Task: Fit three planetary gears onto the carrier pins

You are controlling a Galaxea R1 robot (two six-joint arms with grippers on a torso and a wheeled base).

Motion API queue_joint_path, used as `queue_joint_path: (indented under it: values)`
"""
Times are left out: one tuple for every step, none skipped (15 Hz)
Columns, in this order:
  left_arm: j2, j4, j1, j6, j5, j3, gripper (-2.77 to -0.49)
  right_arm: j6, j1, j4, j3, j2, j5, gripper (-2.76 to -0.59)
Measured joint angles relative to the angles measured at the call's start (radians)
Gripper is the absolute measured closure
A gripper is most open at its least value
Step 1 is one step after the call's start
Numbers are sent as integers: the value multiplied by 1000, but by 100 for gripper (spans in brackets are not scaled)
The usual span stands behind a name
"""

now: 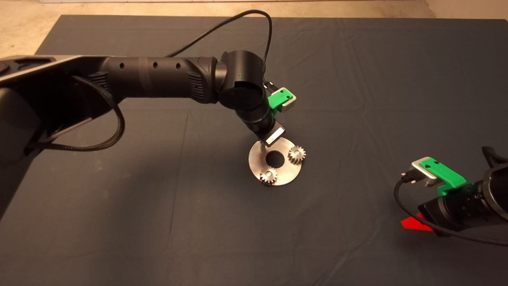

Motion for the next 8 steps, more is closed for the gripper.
queue_joint_path:
  values:
    - [0, 0, 5, 1, -7, -5, -66, 0, 0, 0, 0, 0, 0, -190]
    - [0, 1, 11, 4, -9, -10, -66, 0, 0, 0, 0, 0, 0, -190]
    - [0, 2, 16, 10, -10, -11, -66, 0, 0, 0, 0, 0, -1, -190]
    - [0, 2, 16, 11, -14, -11, -65, 0, 1, 0, 0, 0, 0, -190]
    - [-1, 2, 16, 12, -17, -11, -65, 0, 4, 0, 0, 0, 0, -190]
    - [-1, 2, 16, 15, -17, -11, -65, 0, 7, 0, 0, 0, 0, -190]
    - [-1, 2, 16, 15, -20, -14, -65, 0, 9, 0, 0, 0, 0, -190]
    - [0, 2, 17, 19, -21, -14, -65, 0, 11, 0, 0, 0, 0, -190]
